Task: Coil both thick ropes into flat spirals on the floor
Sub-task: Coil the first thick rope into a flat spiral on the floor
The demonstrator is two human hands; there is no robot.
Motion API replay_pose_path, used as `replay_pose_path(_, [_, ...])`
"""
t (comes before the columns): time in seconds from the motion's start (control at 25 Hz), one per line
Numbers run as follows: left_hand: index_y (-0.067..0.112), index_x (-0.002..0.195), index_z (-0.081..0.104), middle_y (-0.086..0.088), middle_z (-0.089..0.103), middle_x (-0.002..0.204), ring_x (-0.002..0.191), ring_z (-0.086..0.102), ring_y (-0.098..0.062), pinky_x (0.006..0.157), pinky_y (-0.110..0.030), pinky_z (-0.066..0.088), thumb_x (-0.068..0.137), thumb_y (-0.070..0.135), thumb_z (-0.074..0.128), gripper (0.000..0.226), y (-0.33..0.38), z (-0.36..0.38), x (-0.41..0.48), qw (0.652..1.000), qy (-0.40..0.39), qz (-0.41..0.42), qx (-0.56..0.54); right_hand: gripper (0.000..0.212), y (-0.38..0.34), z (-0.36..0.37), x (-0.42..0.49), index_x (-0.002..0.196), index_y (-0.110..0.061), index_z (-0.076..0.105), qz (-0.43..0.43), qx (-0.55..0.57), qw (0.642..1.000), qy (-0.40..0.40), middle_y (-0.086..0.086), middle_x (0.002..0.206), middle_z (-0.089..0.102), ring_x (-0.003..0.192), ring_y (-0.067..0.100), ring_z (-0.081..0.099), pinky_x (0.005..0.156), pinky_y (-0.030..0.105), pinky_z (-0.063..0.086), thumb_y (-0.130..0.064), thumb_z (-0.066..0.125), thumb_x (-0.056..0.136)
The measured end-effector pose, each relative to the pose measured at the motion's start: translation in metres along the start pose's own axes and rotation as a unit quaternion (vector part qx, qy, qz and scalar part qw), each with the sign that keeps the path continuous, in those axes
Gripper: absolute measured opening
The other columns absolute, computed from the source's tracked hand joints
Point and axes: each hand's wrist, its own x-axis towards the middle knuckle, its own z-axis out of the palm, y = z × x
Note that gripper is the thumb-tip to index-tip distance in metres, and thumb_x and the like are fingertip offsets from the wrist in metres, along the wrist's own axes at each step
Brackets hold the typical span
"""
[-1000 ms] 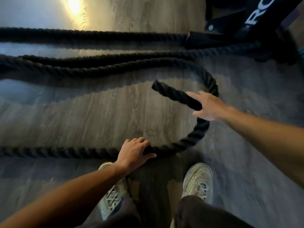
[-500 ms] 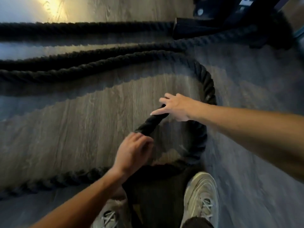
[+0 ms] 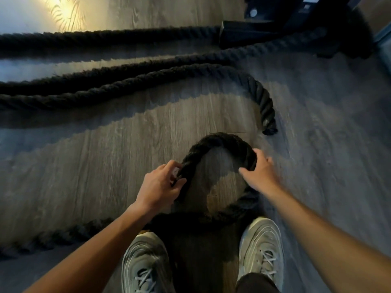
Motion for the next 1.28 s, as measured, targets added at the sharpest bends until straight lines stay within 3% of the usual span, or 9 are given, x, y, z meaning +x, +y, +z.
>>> replay_pose_path(0.24, [0.035, 0.141, 0.057, 0.007, 0.067, 0.096, 0.080, 0.068, -0.011, 0.073, -0.024, 0.055, 0.091, 0.025, 0.066, 0.051, -0.003, -0.007, 0.016, 0.963, -0.234, 0.130, -0.022, 0.080, 0.005, 0.005, 0.000, 0.154, -0.035, 0.021, -0.116, 0.049, 0.991, -0.038, -0.005, 0.117, 0.038, 0.103, 0.019, 0.051, 0.087, 0.039, 0.051, -0.030, 0.066, 0.088])
replay_pose_path(0.32, [0.039, 0.148, 0.048, 0.007, 0.071, 0.106, 0.092, 0.069, -0.014, 0.078, -0.022, 0.049, 0.094, 0.025, 0.060, 0.057, -0.007, -0.029, 0.032, 0.920, -0.338, 0.174, 0.092, 0.081, -0.001, 0.006, 0.005, 0.155, -0.036, 0.019, -0.149, 0.036, 0.987, -0.048, -0.004, 0.117, 0.037, 0.103, 0.020, 0.050, 0.087, 0.038, 0.049, -0.030, 0.065, 0.088])
replay_pose_path(0.48, [0.034, 0.126, 0.063, 0.005, 0.065, 0.111, 0.106, 0.055, -0.018, 0.086, -0.035, 0.045, 0.085, 0.061, 0.066, 0.049, 0.002, -0.034, 0.061, 0.767, -0.189, 0.500, 0.357, 0.086, -0.012, -0.004, 0.027, 0.155, -0.038, 0.014, -0.191, -0.016, 0.974, -0.122, -0.004, 0.129, 0.036, 0.117, 0.023, 0.047, 0.093, 0.040, 0.047, -0.041, 0.067, 0.087])
replay_pose_path(0.56, [0.028, 0.121, 0.063, -0.001, 0.061, 0.122, 0.121, 0.055, -0.025, 0.098, -0.043, 0.044, 0.091, 0.062, 0.049, 0.047, -0.001, -0.031, 0.065, 0.751, -0.190, 0.528, 0.348, 0.086, -0.014, -0.010, 0.034, 0.154, -0.041, 0.014, -0.200, -0.012, 0.971, -0.134, -0.004, 0.130, 0.035, 0.118, 0.024, 0.047, 0.093, 0.039, 0.046, -0.045, 0.067, 0.087])
replay_pose_path(0.76, [0.016, 0.113, 0.071, -0.007, 0.073, 0.104, 0.105, 0.068, -0.030, 0.089, -0.045, 0.051, 0.100, 0.058, 0.035, 0.057, 0.012, 0.004, 0.032, 0.856, -0.085, 0.350, 0.372, 0.072, -0.012, 0.002, 0.024, 0.151, -0.042, 0.019, -0.180, 0.050, 0.973, -0.138, 0.000, 0.136, 0.032, 0.122, 0.024, 0.042, 0.100, 0.041, 0.043, -0.036, 0.060, 0.092])
replay_pose_path(0.88, [0.015, 0.085, 0.063, -0.005, 0.065, 0.073, 0.068, 0.064, -0.030, 0.073, -0.042, 0.040, 0.097, 0.064, 0.043, 0.054, 0.052, 0.034, 0.031, 0.899, -0.070, 0.226, 0.367, 0.053, -0.022, -0.001, 0.031, 0.145, -0.037, 0.040, -0.164, 0.144, 0.963, -0.161, 0.002, 0.131, 0.043, 0.124, 0.020, 0.045, 0.101, 0.030, 0.040, -0.033, 0.057, 0.094])
replay_pose_path(1.0, [0.019, 0.081, 0.060, -0.005, 0.070, 0.070, 0.062, 0.067, -0.030, 0.070, -0.040, 0.041, 0.097, 0.067, 0.037, 0.055, 0.068, 0.034, 0.027, 0.926, -0.085, 0.102, 0.353, 0.038, -0.019, 0.005, 0.025, 0.130, -0.027, 0.062, -0.122, 0.256, 0.947, -0.152, 0.000, 0.123, 0.060, 0.115, 0.015, 0.058, 0.096, 0.023, 0.046, -0.038, 0.055, 0.094])
replay_pose_path(1.16, [0.021, 0.082, 0.054, -0.003, 0.073, 0.080, 0.077, 0.071, -0.027, 0.065, -0.035, 0.046, 0.092, 0.079, 0.029, 0.063, 0.055, 0.019, 0.024, 0.950, -0.094, -0.043, 0.294, 0.048, -0.013, 0.034, -0.023, 0.123, -0.027, 0.064, -0.073, 0.214, 0.967, -0.114, -0.002, 0.114, 0.062, 0.105, 0.014, 0.061, 0.092, 0.036, 0.051, -0.058, 0.058, 0.086])
replay_pose_path(1.28, [0.021, 0.080, 0.060, 0.001, 0.071, 0.075, 0.073, 0.071, -0.021, 0.063, -0.033, 0.048, 0.080, 0.089, 0.037, 0.072, 0.054, 0.019, 0.020, 0.964, -0.078, -0.089, 0.239, 0.074, -0.040, 0.037, -0.040, 0.133, -0.024, 0.051, -0.028, 0.171, 0.977, -0.127, 0.005, 0.128, 0.050, 0.120, 0.025, 0.051, 0.099, 0.043, 0.045, -0.075, 0.052, 0.079])
